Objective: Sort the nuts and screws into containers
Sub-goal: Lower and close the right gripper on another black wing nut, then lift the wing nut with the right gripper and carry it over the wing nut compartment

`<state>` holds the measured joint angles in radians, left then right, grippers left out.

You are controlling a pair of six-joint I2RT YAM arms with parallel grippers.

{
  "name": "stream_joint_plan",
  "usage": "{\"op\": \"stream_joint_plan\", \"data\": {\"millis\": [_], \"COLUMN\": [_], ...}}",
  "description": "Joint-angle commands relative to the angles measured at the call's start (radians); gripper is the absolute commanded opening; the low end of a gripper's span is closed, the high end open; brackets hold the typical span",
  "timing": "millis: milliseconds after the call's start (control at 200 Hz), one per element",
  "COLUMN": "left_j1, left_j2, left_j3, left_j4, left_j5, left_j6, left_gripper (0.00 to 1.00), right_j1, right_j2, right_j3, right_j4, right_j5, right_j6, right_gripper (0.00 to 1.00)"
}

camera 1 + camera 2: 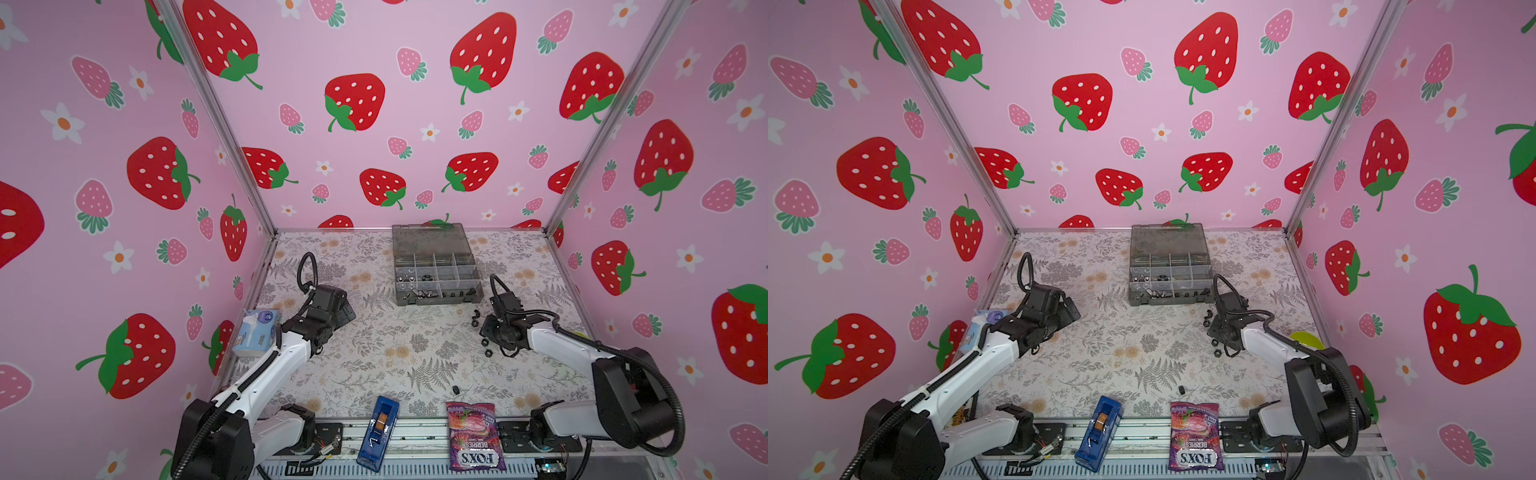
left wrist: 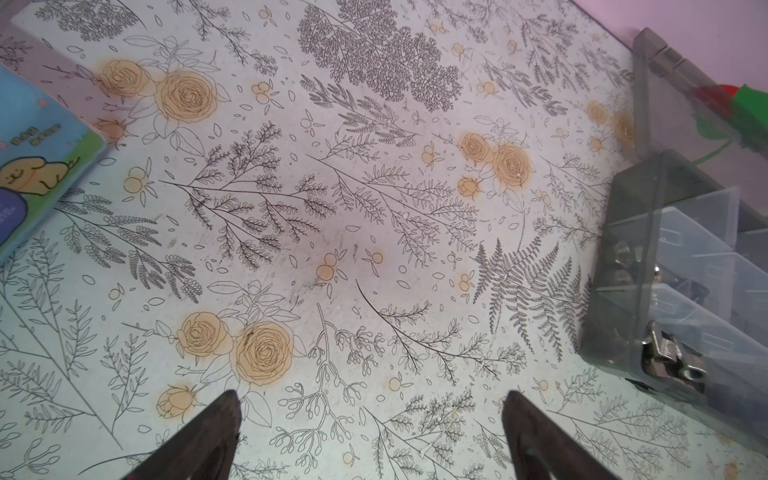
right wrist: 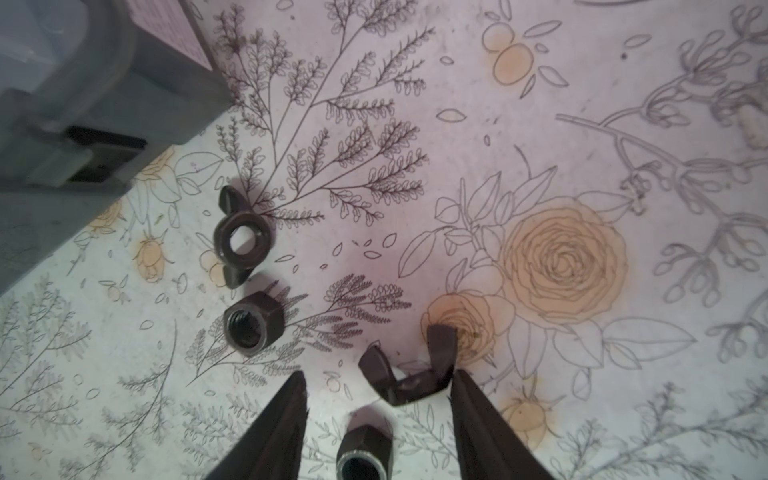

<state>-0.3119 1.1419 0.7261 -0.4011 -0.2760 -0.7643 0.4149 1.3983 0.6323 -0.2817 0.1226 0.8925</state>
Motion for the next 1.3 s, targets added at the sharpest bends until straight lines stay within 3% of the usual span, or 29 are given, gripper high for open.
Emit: {"op": "stream_joint_plan", "data": {"millis": [0,385,615,890,1296], "left_j1": [0.005,0.004,0.005,0.005,0.005], "left_j2": [0.017,0.024,0.025,0.021,0.016], "left_j3": [0.028,0.032,0.026,0.029,0.024], "left_j4": [0.011,0.007,0.01,0.011,0.015], "left_j5": [-0.002,-0.003,-0.006,-0.011,-0.011], "left_j6": [-0.007,-0.017,-0.02,-0.016,-0.024], "left_gripper": [0.99,0.99,0.99,0.99,0.99], "right_j1": [-0.011,-0.011,-0.011,-0.007,0.02], "right_j2": [0.051,0.149,0.095,0.085,0.107], "right_j3": [0.007,0.11,0.087,0.069,0.082], "right_j4": [0.013,-0.012,-0.122,-0.118,-0.109], "right_j5": [0.02,-0.01,0.065,0.033,0.008], "right_j6": [-0.012,-0.125,-0.117,-0.16,-0.164], "right_gripper": [0.58,0.48,0.46,0.38,0.13]}}
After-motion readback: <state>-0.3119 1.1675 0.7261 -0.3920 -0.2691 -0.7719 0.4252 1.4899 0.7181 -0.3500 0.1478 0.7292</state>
